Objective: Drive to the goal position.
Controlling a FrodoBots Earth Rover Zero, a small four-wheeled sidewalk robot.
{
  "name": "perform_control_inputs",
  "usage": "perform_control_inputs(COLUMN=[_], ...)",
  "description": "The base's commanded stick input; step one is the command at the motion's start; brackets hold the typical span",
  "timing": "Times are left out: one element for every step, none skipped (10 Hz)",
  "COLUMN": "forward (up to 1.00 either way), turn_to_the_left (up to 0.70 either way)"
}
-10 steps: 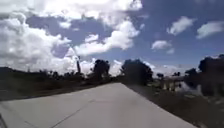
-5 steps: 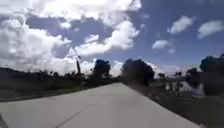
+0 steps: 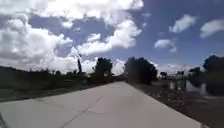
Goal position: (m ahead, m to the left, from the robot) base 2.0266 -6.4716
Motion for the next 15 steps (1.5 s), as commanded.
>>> perform_control_inputs(forward=[1.00,1.00,1.00,1.00,1.00,1.00,1.00,1.00,1.00,1.00,1.00,1.00,1.00,1.00,1.00], turn_to_the_left=[0.00,0.00,0.00,0.00,0.00,0.00,0.00,0.00,0.00,0.00,0.00,0.00,0.00,0.00,0.00])
